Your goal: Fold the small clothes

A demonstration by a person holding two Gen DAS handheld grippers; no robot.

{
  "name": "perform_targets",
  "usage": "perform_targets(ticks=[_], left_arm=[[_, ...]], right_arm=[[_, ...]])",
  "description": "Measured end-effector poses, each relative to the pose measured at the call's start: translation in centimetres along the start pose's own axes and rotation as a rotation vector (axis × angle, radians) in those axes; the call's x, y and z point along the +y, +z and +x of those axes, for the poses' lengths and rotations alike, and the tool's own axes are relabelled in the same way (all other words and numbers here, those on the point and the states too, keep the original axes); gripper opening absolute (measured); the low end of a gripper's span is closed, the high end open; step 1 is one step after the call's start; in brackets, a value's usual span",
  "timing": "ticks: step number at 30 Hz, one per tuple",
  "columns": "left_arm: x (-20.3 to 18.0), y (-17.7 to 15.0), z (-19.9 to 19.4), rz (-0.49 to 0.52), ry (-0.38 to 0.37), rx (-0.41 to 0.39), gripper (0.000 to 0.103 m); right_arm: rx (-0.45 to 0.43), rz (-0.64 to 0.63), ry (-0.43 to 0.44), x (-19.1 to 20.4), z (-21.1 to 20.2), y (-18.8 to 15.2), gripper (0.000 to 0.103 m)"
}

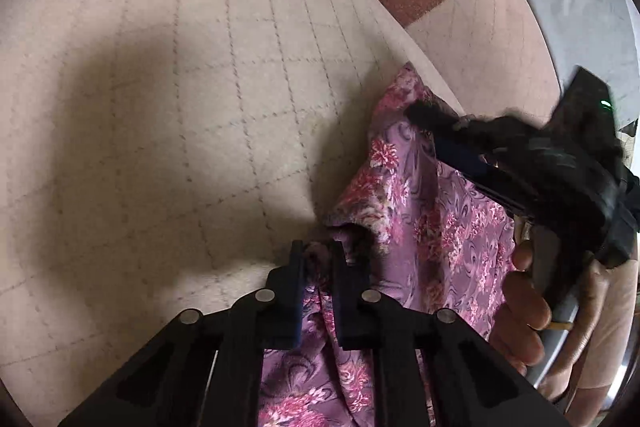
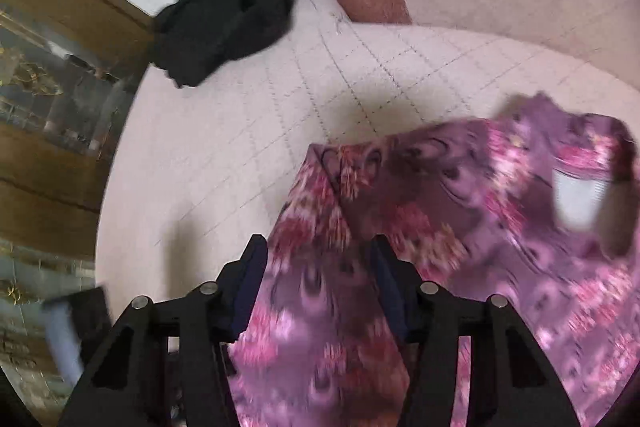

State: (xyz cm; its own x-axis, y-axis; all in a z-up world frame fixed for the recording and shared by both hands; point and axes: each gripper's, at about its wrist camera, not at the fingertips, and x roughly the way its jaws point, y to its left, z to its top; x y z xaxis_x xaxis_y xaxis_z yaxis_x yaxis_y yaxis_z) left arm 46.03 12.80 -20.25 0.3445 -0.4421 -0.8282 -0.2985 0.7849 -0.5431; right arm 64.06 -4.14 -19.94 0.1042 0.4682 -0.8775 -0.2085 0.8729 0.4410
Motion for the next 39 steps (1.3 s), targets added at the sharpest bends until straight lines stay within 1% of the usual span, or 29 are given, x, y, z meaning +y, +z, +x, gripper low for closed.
perform_targets(ticks=[1,3,5,7,9,10,11,13,14,15,16,18,19,20,21,22,23,24,25,26,27,28,29,32,33,34,36,37,39], left_arm=[[0.1,0.1,-0.4,-0.008,-0.002,-0.003,0.009],[0.3,0.3,-1.9,-0.017,-0.013,-0.018,0.009],[0.0,0.6,-3.7,0.005,-0.002,-0.053,0.009],[0.3,1.1,-4.5,0.009,-0.001,-0.079,0.008],[1.3,1.7,-3.5,-0.019,0.026,-0.057,0.008],[2.1,1.7,-2.3,-0.042,0.053,-0.027,0.008],[2.5,1.7,-1.6,-0.058,0.064,-0.015,0.008],[3.4,1.8,-0.7,-0.110,0.049,0.000,0.009],[3.8,1.8,-0.8,-0.146,0.025,-0.002,0.013],[4.0,1.9,-0.8,-0.155,0.013,-0.001,0.016],[4.0,1.9,-0.9,-0.152,0.011,0.000,0.016],[4.0,2.1,-1.2,-0.141,0.024,-0.005,0.017],[3.8,2.2,-1.8,-0.127,0.053,-0.026,0.018],[2.8,2.0,-2.9,-0.083,0.123,-0.087,0.023],[1.6,1.6,-3.9,-0.033,0.184,-0.154,0.033],[0.4,1.2,-4.8,0.017,0.234,-0.216,0.041],[-1.8,0.1,-6.1,0.106,0.291,-0.307,0.056],[-3.4,-0.8,-6.8,0.175,0.308,-0.360,0.070],[-5.1,-2.1,-7.3,0.247,0.308,-0.396,0.076],[-7.1,-3.8,-7.5,0.331,0.277,-0.399,0.081],[-8.2,-5.0,-7.4,0.372,0.234,-0.377,0.081],[-9.3,-6.8,-7.2,0.411,0.160,-0.332,0.081],[-10.2,-8.0,-7.0,0.436,0.111,-0.299,0.081],[-13.2,-12.3,-6.6,0.482,0.037,-0.253,0.080],[-14.5,-13.3,-6.4,0.496,0.022,-0.254,0.080],[-15.3,-14.5,-6.9,0.515,0.010,-0.259,0.080],[-17.7,-17.0,-6.9,0.547,0.018,-0.262,0.081],[-18.7,-17.7,-6.8,0.549,0.020,-0.252,0.081],[-21.0,-19.6,-6.1,0.558,-0.003,-0.207,0.081]], right_arm=[[0.023,-0.004,0.004,0.1,0.4,0.0,0.006],[-0.016,-0.043,-0.022,0.4,-0.7,-0.4,0.005],[-0.089,-0.033,0.013,0.0,-3.3,-0.5,0.005],[-0.143,-0.003,0.040,-0.8,-4.6,-0.5,0.005],[-0.106,-0.013,-0.043,-1.2,-3.0,-0.3,0.004],[-0.080,-0.016,-0.077,-1.4,-1.9,-0.3,0.004],[-0.063,-0.010,-0.084,-1.6,-1.0,-0.4,0.004],[-0.076,0.012,-0.063,-2.0,-0.5,-0.3,0.004],[-0.075,0.027,-0.058,-2.2,0.0,-0.3,0.006],[-0.065,0.030,-0.059,-2.3,0.5,-0.2,0.006],[-0.060,0.031,-0.055,-2.5,0.3,-0.4,0.009],[-0.092,0.044,-0.029,-2.6,-1.5,-0.8,0.012],[-0.127,0.041,-0.009,-2.7,-3.4,-1.5,0.018],[-0.168,0.029,-0.003,-2.6,-5.5,-2.5,0.035],[-0.218,0.011,-0.025,-2.6,-8.2,-4.1,0.046],[-0.266,-0.002,-0.049,-2.8,-10.7,-5.9,0.065],[-0.322,-0.012,-0.064,-3.2,-13.6,-8.5,0.069],[-0.353,-0.009,-0.064,-3.8,-15.6,-10.4,0.069],[-0.377,0.002,-0.059,-4.7,-17.3,-12.2,0.070],[-0.401,0.027,-0.050,-5.9,-18.9,-14.7,0.071],[-0.439,0.080,-0.037,-7.7,-20.6,-17.4,0.071],[-0.473,0.131,-0.019,-9.4,-21.8,-19.7,0.072],[-0.506,0.192,0.001,-11.4,-23.0,-21.9,0.073],[-0.611,0.348,0.027,-16.8,-26.1,-26.7,0.073],[-0.612,0.373,0.029,-18.1,-26.7,-27.2,0.073],[-0.610,0.403,0.003,-19.5,-27.3,-27.4,0.073],[-0.625,0.521,-0.099,-23.1,-29.7,-28.8,0.073],[-0.633,0.572,-0.125,-24.7,-30.5,-29.7,0.073],[-0.666,0.737,-0.182,-29.1,-32.3,-32.8,0.073]])
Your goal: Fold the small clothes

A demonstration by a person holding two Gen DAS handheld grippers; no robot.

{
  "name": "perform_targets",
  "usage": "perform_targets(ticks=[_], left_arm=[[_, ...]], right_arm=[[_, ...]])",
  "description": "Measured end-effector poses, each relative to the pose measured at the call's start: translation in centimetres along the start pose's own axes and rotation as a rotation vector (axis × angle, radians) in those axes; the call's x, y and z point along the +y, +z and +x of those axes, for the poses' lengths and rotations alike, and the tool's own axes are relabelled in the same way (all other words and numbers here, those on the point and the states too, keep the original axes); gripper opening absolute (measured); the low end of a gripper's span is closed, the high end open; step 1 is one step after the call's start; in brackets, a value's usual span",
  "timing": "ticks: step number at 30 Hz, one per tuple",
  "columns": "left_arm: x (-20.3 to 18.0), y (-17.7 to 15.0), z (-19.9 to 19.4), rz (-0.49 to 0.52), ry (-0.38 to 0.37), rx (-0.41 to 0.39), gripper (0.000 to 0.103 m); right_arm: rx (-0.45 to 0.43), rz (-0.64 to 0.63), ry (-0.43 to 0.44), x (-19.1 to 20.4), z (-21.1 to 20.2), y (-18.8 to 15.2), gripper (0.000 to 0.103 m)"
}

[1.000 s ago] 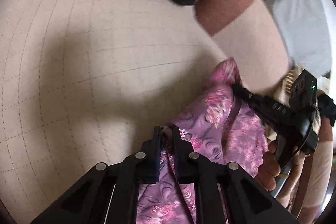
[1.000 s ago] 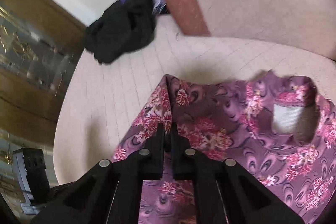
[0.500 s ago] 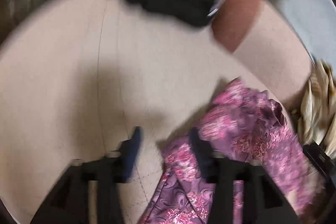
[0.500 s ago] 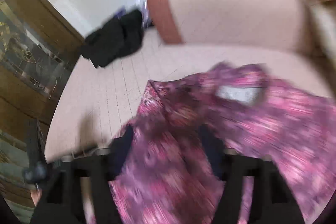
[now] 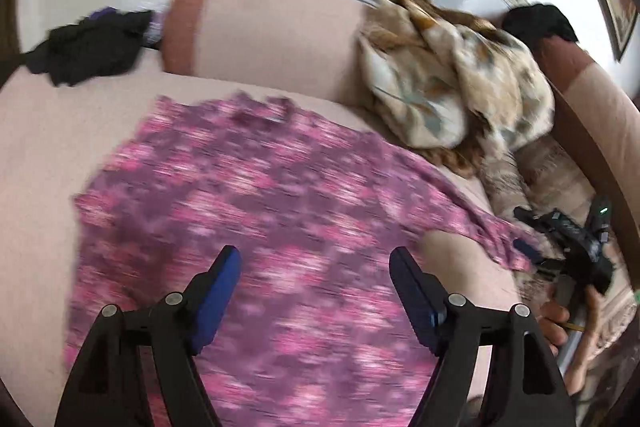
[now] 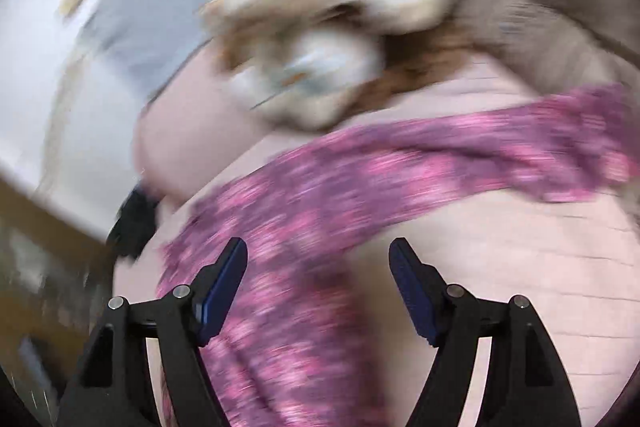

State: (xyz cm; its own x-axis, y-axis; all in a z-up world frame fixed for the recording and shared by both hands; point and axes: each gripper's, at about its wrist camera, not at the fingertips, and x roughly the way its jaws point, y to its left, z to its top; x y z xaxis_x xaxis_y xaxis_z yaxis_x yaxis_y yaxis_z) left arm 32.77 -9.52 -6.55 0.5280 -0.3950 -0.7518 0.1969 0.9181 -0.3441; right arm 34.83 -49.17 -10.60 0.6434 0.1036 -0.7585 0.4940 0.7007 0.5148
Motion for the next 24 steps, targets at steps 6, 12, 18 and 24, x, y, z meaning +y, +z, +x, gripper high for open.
perform_targets(ticks=[6,12,18,24], left_arm=[[-7.9,-0.4,6.1,0.011,-0.042,0.135,0.081],[-13.8,-1.4,10.6,0.091,-0.055,0.237,0.081],[-14.0,-2.2,10.8,0.100,-0.049,0.250,0.081],[-10.5,-2.0,9.9,0.005,-0.039,0.249,0.081]], right_arm=[[-0.006,0.367,-0.053,-13.5,-0.4,1.6,0.072],[0.008,0.489,0.000,-18.2,2.9,2.1,0.057],[-0.061,0.551,-0.015,-21.2,4.2,3.1,0.031],[-0.069,0.527,-0.073,-21.0,3.2,3.0,0.010]])
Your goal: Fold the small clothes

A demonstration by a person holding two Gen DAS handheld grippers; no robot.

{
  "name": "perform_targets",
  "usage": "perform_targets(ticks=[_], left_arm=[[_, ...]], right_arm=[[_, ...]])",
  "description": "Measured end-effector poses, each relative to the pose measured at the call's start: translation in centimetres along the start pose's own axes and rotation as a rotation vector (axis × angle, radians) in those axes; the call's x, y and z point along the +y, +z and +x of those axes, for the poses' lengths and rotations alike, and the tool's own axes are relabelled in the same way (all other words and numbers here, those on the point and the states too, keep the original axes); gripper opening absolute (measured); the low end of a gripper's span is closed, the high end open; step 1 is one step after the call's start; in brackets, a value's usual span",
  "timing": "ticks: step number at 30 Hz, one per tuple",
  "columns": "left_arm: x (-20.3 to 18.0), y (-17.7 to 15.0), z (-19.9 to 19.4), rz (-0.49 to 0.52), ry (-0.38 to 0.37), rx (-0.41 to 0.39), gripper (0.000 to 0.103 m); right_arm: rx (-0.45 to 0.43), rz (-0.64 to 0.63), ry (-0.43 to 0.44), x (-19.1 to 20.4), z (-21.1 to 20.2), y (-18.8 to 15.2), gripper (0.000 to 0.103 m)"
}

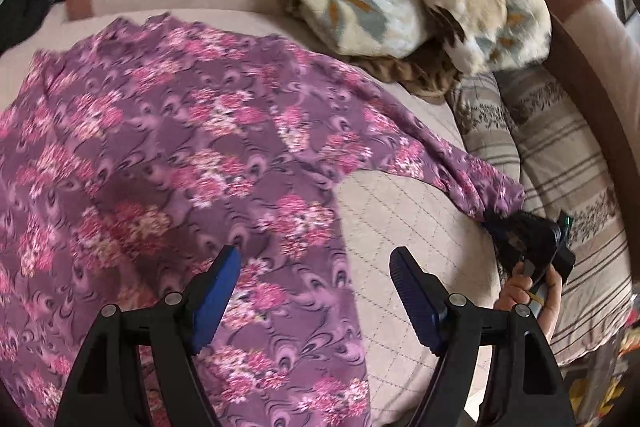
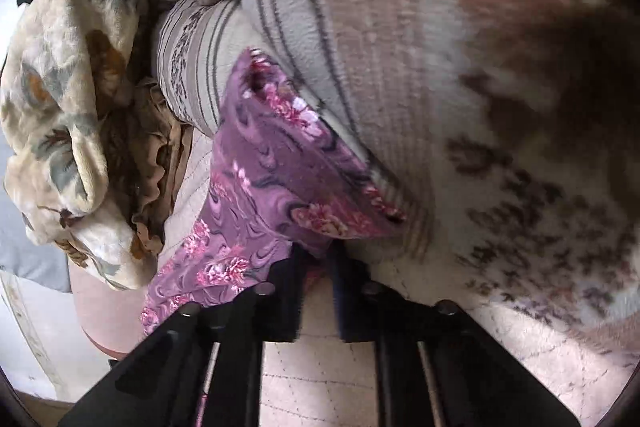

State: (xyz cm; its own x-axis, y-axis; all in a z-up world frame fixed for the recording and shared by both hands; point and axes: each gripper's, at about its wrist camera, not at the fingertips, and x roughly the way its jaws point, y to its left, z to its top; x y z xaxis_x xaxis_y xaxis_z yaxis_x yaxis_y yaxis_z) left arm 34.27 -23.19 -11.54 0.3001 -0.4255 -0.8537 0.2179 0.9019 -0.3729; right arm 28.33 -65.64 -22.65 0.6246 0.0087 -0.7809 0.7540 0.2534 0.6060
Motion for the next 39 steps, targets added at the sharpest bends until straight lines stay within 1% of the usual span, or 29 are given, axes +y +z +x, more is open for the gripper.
perform_targets(ticks=[1,2,3,4,5,7,8,10,11,12,13,14,16,17,19,22,24,25,26,27,29,30,31,32,33,35,37,39], left_arm=[[0.7,0.0,-0.4,-0.016,0.000,-0.007,0.081],[1.0,0.0,-0.7,-0.021,0.000,-0.013,0.081],[1.3,-0.1,-0.9,-0.024,0.003,-0.017,0.081],[1.5,-0.1,-1.0,-0.027,0.004,-0.019,0.081],[1.7,-0.1,-1.0,-0.031,0.001,-0.018,0.081],[1.8,-0.1,-0.9,-0.034,-0.006,-0.011,0.081],[1.7,-0.2,-0.8,-0.033,-0.010,-0.008,0.081],[1.5,-0.2,-0.6,-0.028,-0.009,-0.004,0.081],[1.5,-0.4,-0.6,-0.023,-0.011,-0.004,0.081],[1.5,-0.4,-0.7,-0.021,-0.013,-0.006,0.081],[1.5,-0.5,-0.8,-0.020,-0.015,-0.009,0.081],[1.7,-0.6,-1.0,-0.019,-0.016,-0.014,0.081],[2.3,-0.7,-1.6,-0.018,-0.017,-0.022,0.081],[2.9,-0.8,-2.1,-0.021,-0.014,-0.032,0.081],[3.9,-0.9,-2.7,-0.033,-0.017,-0.042,0.081],[6.4,-0.9,-4.0,-0.066,-0.033,-0.052,0.081],[8.7,-0.8,-5.1,-0.098,-0.047,-0.059,0.081],[9.9,-0.9,-5.6,-0.114,-0.059,-0.067,0.081],[11.5,-0.9,-6.4,-0.139,-0.070,-0.079,0.081],[12.7,-0.9,-6.9,-0.158,-0.076,-0.087,0.081],[15.8,-0.9,-7.9,-0.205,-0.095,-0.100,0.081],[17.0,-0.8,-8.1,-0.223,-0.101,-0.101,0.081],[18.2,-0.7,-8.3,-0.242,-0.093,-0.072,0.081],[19.7,-0.6,-8.5,-0.264,-0.108,-0.072,0.081],[20.9,-0.6,-8.5,-0.277,-0.119,-0.071,0.081],[23.1,-0.7,-7.9,-0.292,-0.135,-0.060,0.081],[24.6,-1.0,-7.0,-0.308,-0.157,-0.049,0.081],[25.9,-1.3,-5.7,-0.365,-0.203,-0.013,0.081]], right_arm=[[0.001,0.014,0.014,-0.2,-0.3,-0.1,0.011],[0.002,0.024,0.022,-0.4,-0.7,-0.3,0.017],[-0.008,0.037,-0.008,-0.6,-1.0,-0.4,0.021],[-0.016,0.052,-0.025,-1.0,-1.2,-0.5,0.037],[-0.020,0.065,-0.010,-1.2,-1.3,-0.5,0.040],[-0.034,0.048,-0.032,-1.0,-1.4,-0.4,0.040],[-0.046,0.014,-0.066,-0.7,-1.0,-0.2,0.040],[-0.064,-0.038,-0.099,0.3,-0.5,-0.1,0.040],[-0.079,-0.058,-0.114,0.6,-0.5,-0.1,0.024],[-0.087,-0.075,-0.117,0.8,-0.6,-0.1,0.012],[-0.089,-0.070,-0.104,0.9,-0.8,-0.2,0.012],[-0.111,-0.073,-0.084,1.3,-1.6,-0.4,0.011],[-0.167,-0.149,-0.049,3.2,-3.3,-1.0,0.011],[-0.199,-0.211,-0.030,4.8,-4.5,-1.8,0.011],[-0.240,-0.358,0.030,8.7,-6.8,-4.8,0.011],[-0.257,-0.582,0.111,14.5,-9.2,-10.7,0.011],[-0.257,-0.764,0.155,18.5,-10.0,-16.0,0.011],[-0.248,-0.840,0.181,19.8,-10.3,-18.5,0.011],[-0.217,-0.944,0.221,21.3,-10.3,-21.9,0.011],[-0.181,-1.013,0.252,22.1,-10.0,-24.4,0.011],[-0.083,-1.142,0.303,22.9,-9.3,-30.0,0.011],[-0.018,-1.204,0.319,23.0,-8.7,-32.9,0.011],[0.043,-1.256,0.324,23.0,-7.8,-35.4,0.011],[0.117,-1.306,0.319,22.7,-6.5,-38.1,0.011],[0.174,-1.332,0.313,22.2,-5.5,-39.6,0.012],[0.320,-1.394,0.272,21.0,-2.4,-42.8,0.014],[0.430,-1.426,0.215,19.1,0.1,-45.0,0.016],[0.563,-1.419,0.161,17.4,1.6,-46.1,0.020]])
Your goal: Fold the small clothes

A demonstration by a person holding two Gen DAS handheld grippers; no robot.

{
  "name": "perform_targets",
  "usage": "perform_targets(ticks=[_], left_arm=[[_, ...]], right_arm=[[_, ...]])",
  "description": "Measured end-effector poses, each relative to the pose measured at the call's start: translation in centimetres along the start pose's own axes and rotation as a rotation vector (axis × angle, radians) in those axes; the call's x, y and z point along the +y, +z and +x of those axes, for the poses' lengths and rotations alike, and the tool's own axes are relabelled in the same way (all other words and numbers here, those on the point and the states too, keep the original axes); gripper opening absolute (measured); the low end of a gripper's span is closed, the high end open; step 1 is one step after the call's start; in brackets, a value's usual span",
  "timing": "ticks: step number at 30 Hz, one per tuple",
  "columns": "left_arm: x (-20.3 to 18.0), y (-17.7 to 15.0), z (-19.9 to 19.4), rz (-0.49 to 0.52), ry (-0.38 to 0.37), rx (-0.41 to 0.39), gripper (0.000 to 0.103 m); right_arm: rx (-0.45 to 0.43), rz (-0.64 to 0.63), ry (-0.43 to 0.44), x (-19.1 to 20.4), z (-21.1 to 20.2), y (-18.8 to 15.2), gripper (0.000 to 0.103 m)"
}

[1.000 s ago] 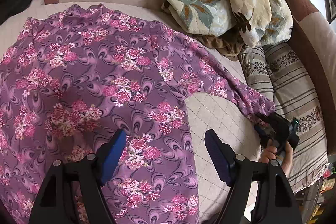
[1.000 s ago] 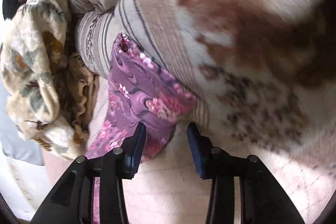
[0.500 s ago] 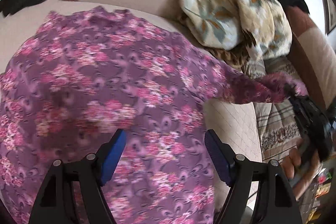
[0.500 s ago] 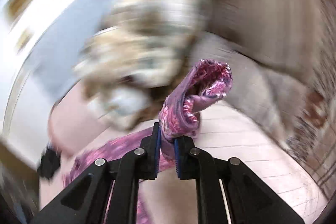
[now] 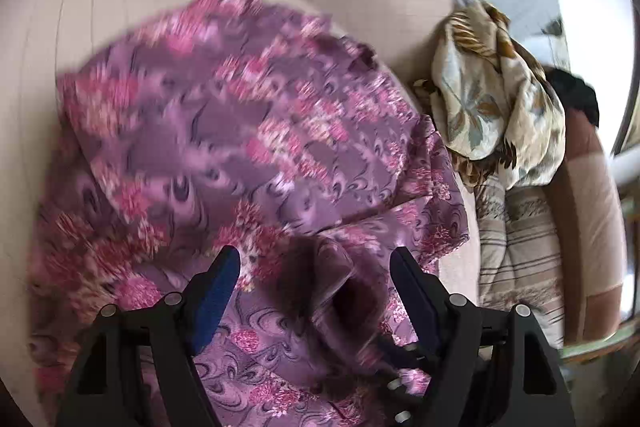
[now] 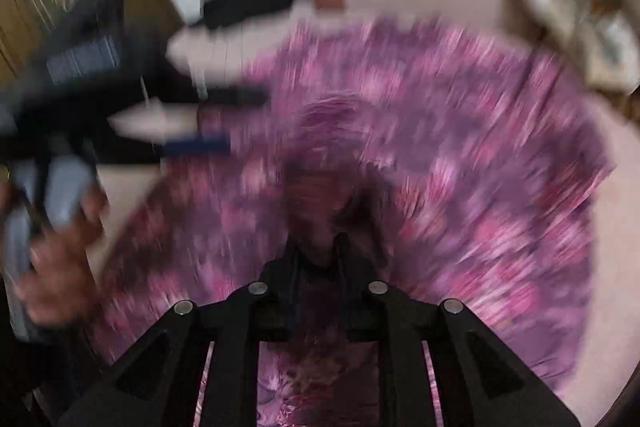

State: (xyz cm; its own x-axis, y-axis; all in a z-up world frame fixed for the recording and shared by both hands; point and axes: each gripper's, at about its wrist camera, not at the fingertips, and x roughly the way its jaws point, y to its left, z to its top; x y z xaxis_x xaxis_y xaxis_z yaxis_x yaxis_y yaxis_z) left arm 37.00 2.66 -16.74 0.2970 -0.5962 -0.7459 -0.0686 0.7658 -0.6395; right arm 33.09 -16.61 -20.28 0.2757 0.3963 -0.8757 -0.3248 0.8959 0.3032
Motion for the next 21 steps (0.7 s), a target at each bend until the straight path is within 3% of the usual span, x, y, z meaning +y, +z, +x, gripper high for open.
perform_targets(ticks=[3,4,5,8,10,13,16,18,20,21], left_arm=[[0.2,-0.1,1.0,-0.025,-0.063,0.073,0.081],[0.1,-0.1,1.1,-0.024,-0.071,0.075,0.081],[0.0,-0.3,1.1,-0.021,-0.066,0.073,0.081],[-0.8,-1.3,1.9,0.010,-0.032,0.092,0.080],[-1.6,-2.3,2.8,0.047,0.009,0.110,0.080],[-2.2,-3.1,3.6,0.096,0.104,0.101,0.069],[-2.7,-3.6,3.7,0.163,0.208,0.041,0.045],[-3.3,-3.8,3.7,0.233,0.266,0.017,0.006],[-3.6,-3.9,2.5,0.257,0.303,0.000,0.006],[-3.7,-4.0,1.5,0.255,0.296,-0.011,0.006]], right_arm=[[-0.043,0.031,0.094,-0.6,-2.2,-0.7,0.042],[-0.082,0.035,0.101,-1.0,-3.4,-0.9,0.058],[-0.128,0.046,0.092,-1.7,-4.7,-1.1,0.067],[-0.249,0.173,0.044,-6.1,-7.5,-1.2,0.067],[-0.311,0.337,-0.015,-10.7,-8.4,-0.5,0.067],[-0.311,0.565,-0.125,-16.4,-9.0,-0.3,0.067],[-0.254,0.702,-0.042,-19.1,-6.7,-0.3,0.057],[-0.260,0.719,-0.003,-19.6,-5.3,0.8,0.039],[-0.264,0.713,-0.050,-19.7,-4.5,1.4,0.007],[-0.276,0.705,-0.047,-19.7,-4.4,1.3,0.005]])
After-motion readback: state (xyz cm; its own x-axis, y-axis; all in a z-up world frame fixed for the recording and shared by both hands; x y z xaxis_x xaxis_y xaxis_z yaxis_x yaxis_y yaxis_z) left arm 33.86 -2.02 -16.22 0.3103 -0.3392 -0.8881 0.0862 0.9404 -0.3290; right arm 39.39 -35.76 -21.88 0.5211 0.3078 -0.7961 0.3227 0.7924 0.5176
